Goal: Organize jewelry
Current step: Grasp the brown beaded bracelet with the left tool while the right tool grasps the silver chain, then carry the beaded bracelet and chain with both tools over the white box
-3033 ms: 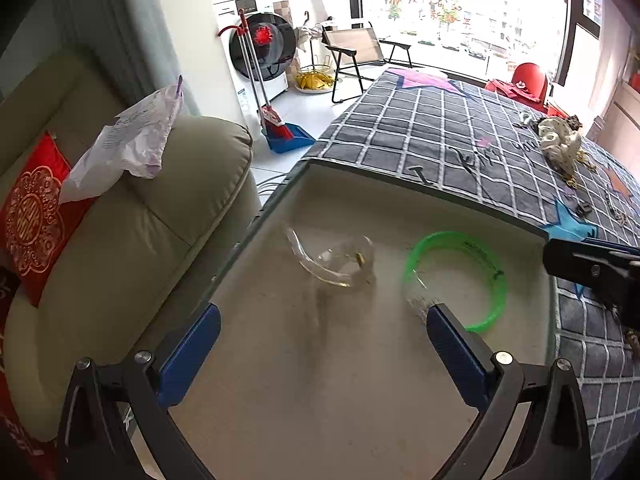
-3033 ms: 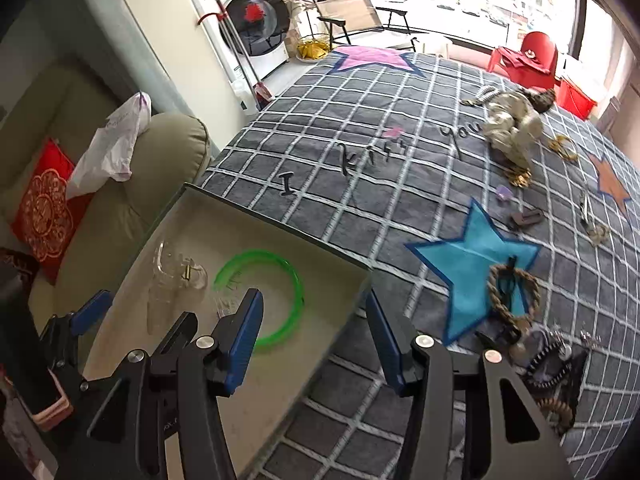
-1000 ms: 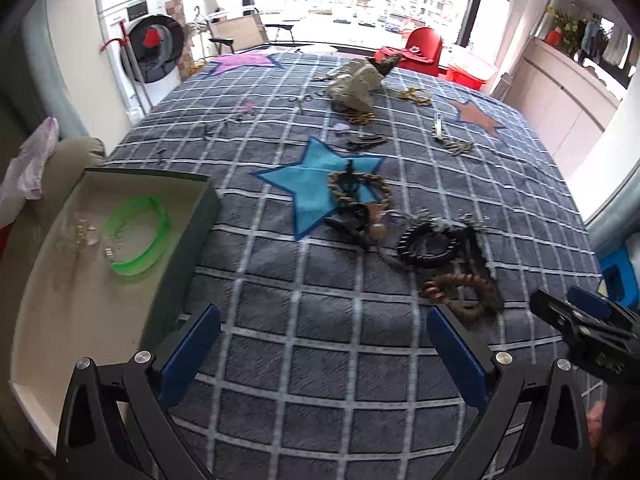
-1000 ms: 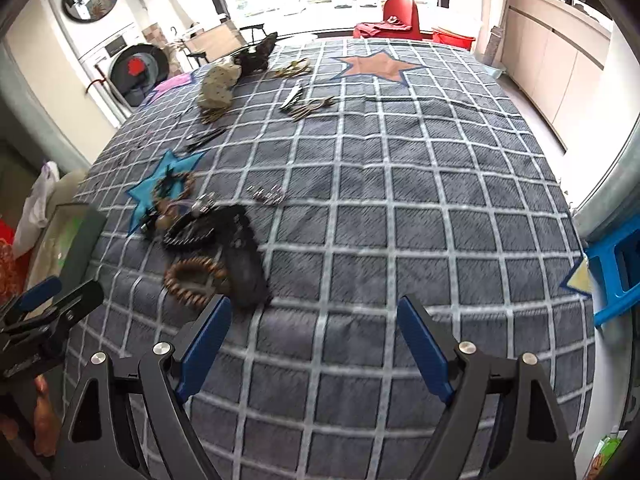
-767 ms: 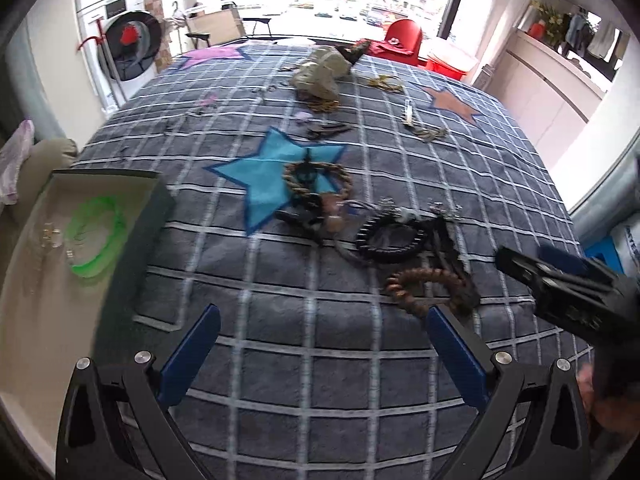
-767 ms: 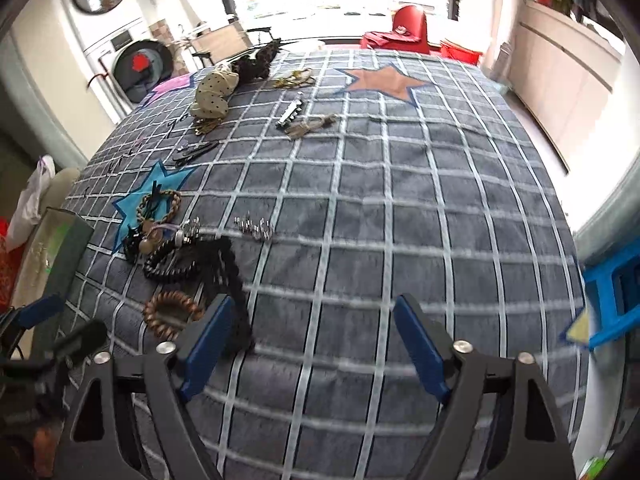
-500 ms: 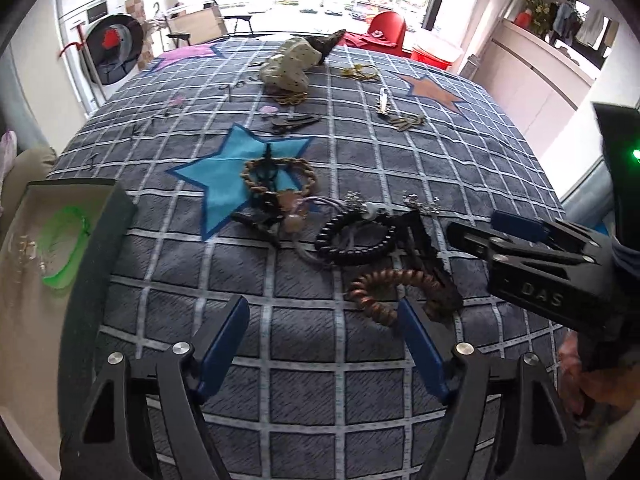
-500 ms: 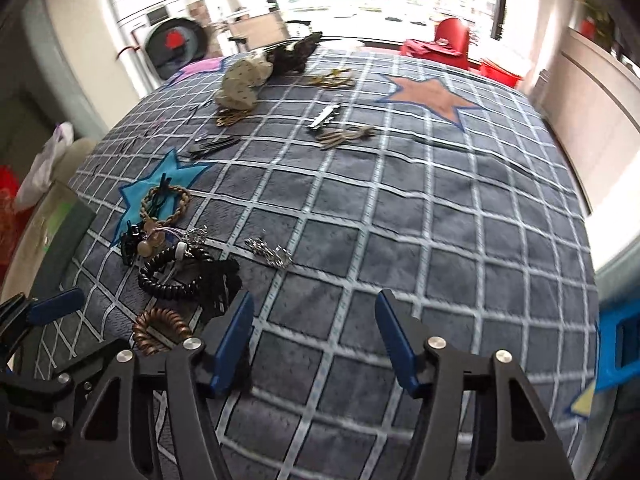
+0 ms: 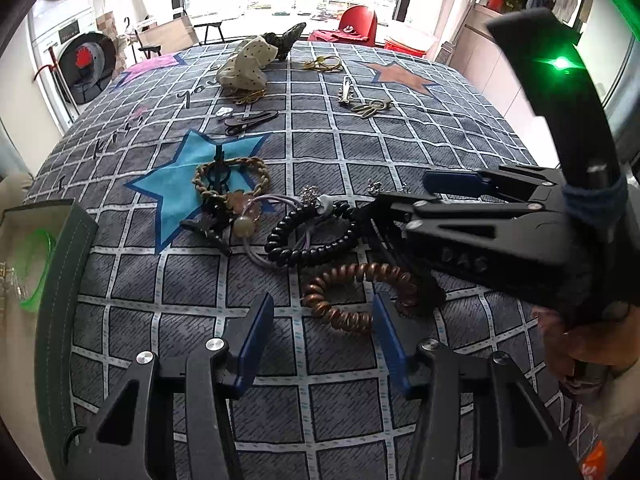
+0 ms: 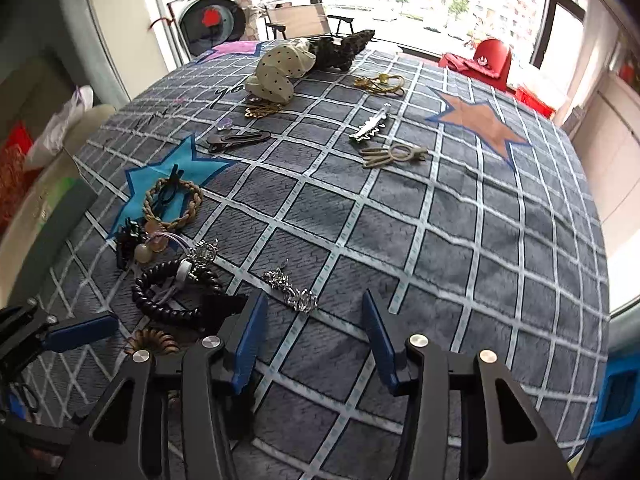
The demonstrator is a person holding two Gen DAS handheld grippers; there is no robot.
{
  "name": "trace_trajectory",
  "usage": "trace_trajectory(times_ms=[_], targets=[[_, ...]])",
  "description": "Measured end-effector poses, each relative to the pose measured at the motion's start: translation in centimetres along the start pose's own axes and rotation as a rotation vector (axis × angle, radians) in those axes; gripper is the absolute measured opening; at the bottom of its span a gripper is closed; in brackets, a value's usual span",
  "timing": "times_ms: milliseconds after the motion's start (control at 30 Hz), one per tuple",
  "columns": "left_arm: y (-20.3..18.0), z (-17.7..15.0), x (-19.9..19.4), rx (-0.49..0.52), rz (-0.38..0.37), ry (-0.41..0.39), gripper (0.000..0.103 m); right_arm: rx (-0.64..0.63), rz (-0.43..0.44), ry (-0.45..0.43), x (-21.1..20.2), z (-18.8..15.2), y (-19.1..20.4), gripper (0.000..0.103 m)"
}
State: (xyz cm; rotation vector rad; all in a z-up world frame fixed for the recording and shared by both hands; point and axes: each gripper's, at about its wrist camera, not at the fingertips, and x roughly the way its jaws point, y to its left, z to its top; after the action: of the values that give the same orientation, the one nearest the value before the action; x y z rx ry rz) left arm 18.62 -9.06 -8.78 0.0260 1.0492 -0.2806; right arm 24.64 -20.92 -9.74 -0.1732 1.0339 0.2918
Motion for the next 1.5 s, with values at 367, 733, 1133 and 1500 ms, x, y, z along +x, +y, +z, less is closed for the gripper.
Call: trace_trajectory(times_ms=[367,733,1133,1500], targets=[[0.3,-0.4,-0.4,-0.01,-0.035,-0.003,0.012,-0.009,0.009,-0.005,-0.3,0.0,0.9,0.013],[1.5,-1.3,-2.9,-0.031,-0.054,-0.041,0.012,0.162,0.074,-0.028,-2.9,-2.4,-1.0,0.013],[2.1,-2.9,-6.9,-0.049,-0.062,-0.086,0.012,0.279,0.144,-0.047,-7.1,-4.4,-0.8,0.013],[3.9,-5.5,-10.1,-0.077,-0.057,-0.123,0.012,0.273,0.17,-0.067,-9.8,-5.9,1.9,0.013]])
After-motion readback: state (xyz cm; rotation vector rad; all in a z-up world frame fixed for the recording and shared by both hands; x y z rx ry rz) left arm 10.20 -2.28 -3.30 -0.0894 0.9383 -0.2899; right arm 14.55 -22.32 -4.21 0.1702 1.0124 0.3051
